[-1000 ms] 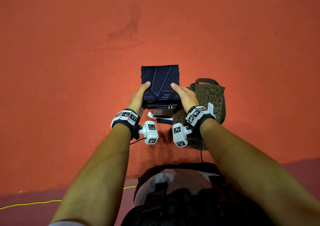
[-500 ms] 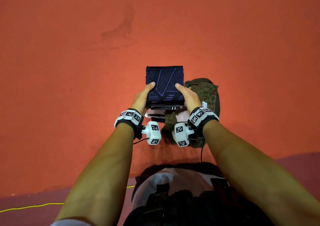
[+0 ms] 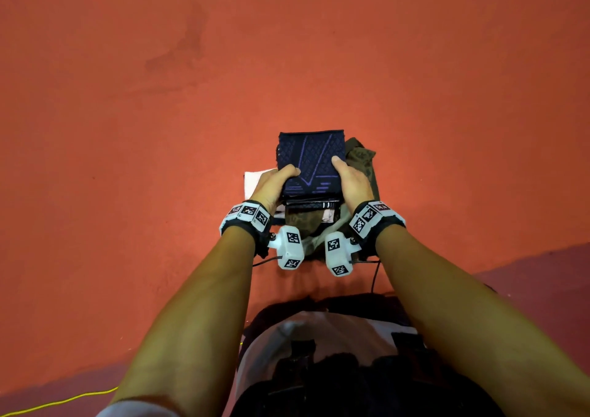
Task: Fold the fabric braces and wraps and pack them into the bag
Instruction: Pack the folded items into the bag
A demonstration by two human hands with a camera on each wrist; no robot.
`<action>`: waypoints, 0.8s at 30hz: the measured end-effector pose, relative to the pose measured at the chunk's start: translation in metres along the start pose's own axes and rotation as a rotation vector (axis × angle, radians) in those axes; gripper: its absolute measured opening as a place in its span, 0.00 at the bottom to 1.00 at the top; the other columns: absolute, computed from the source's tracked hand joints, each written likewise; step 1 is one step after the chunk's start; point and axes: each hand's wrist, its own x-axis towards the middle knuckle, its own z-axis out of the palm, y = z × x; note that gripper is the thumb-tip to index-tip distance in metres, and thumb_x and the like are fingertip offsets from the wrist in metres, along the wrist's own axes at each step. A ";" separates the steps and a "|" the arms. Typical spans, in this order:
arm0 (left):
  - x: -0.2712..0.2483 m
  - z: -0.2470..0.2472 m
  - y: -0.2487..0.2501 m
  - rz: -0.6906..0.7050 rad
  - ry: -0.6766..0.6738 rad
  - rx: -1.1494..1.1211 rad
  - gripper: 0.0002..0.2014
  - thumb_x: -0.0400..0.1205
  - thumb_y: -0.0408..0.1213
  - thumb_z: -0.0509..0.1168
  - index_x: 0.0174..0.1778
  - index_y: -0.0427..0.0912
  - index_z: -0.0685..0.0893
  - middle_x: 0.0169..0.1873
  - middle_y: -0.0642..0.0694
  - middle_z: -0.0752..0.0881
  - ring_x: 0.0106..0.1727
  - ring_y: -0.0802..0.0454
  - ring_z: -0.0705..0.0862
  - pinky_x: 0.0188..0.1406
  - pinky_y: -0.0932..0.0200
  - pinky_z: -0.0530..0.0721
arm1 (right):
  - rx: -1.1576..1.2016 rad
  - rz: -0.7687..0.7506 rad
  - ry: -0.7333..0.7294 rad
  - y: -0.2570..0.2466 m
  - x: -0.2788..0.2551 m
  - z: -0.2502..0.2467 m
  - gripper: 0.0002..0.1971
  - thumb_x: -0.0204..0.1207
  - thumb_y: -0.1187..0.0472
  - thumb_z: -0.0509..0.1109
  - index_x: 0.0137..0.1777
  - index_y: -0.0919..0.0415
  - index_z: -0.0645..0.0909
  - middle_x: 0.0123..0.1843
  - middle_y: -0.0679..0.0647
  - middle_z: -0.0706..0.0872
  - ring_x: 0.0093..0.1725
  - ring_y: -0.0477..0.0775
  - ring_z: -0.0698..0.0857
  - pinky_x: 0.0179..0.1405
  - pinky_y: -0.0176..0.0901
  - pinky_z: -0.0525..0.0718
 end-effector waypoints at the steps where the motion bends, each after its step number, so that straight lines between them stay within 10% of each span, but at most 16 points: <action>1: 0.002 0.003 0.000 -0.006 0.005 0.010 0.17 0.66 0.42 0.73 0.47 0.36 0.87 0.35 0.42 0.90 0.38 0.43 0.88 0.46 0.50 0.85 | -0.009 -0.026 0.016 0.003 0.003 -0.003 0.31 0.72 0.28 0.65 0.57 0.53 0.89 0.56 0.49 0.91 0.58 0.55 0.88 0.65 0.56 0.81; 6: 0.011 0.009 -0.001 -0.016 0.043 0.026 0.14 0.67 0.43 0.72 0.43 0.37 0.86 0.33 0.42 0.88 0.32 0.44 0.85 0.39 0.54 0.82 | -0.107 -0.139 0.183 0.006 0.021 -0.015 0.26 0.78 0.37 0.61 0.39 0.59 0.88 0.51 0.65 0.87 0.48 0.57 0.83 0.50 0.46 0.76; 12: 0.015 0.010 0.004 -0.019 0.067 0.001 0.11 0.66 0.43 0.71 0.39 0.40 0.86 0.34 0.44 0.88 0.35 0.44 0.85 0.43 0.52 0.81 | -0.397 -0.097 0.208 0.005 0.034 -0.021 0.14 0.82 0.59 0.66 0.62 0.49 0.89 0.74 0.51 0.72 0.76 0.57 0.66 0.79 0.50 0.64; 16: 0.017 0.011 0.011 -0.008 0.073 0.001 0.09 0.66 0.43 0.71 0.36 0.42 0.86 0.32 0.45 0.88 0.33 0.46 0.85 0.42 0.53 0.81 | -0.336 -0.039 0.086 0.009 0.049 -0.017 0.19 0.72 0.59 0.67 0.59 0.43 0.89 0.68 0.53 0.82 0.65 0.61 0.84 0.70 0.55 0.82; 21: 0.021 0.015 0.015 0.014 0.085 0.013 0.07 0.70 0.42 0.71 0.37 0.42 0.86 0.31 0.46 0.88 0.32 0.48 0.85 0.38 0.56 0.81 | -0.245 -0.020 0.111 0.000 0.053 -0.024 0.21 0.76 0.64 0.69 0.68 0.52 0.82 0.56 0.52 0.86 0.63 0.61 0.85 0.69 0.56 0.81; 24: 0.021 0.015 0.016 0.025 0.100 0.006 0.05 0.77 0.38 0.69 0.36 0.42 0.85 0.28 0.48 0.87 0.29 0.49 0.85 0.36 0.57 0.80 | -0.256 -0.002 0.086 -0.003 0.053 -0.028 0.22 0.75 0.60 0.75 0.70 0.53 0.81 0.65 0.55 0.85 0.64 0.59 0.84 0.69 0.54 0.81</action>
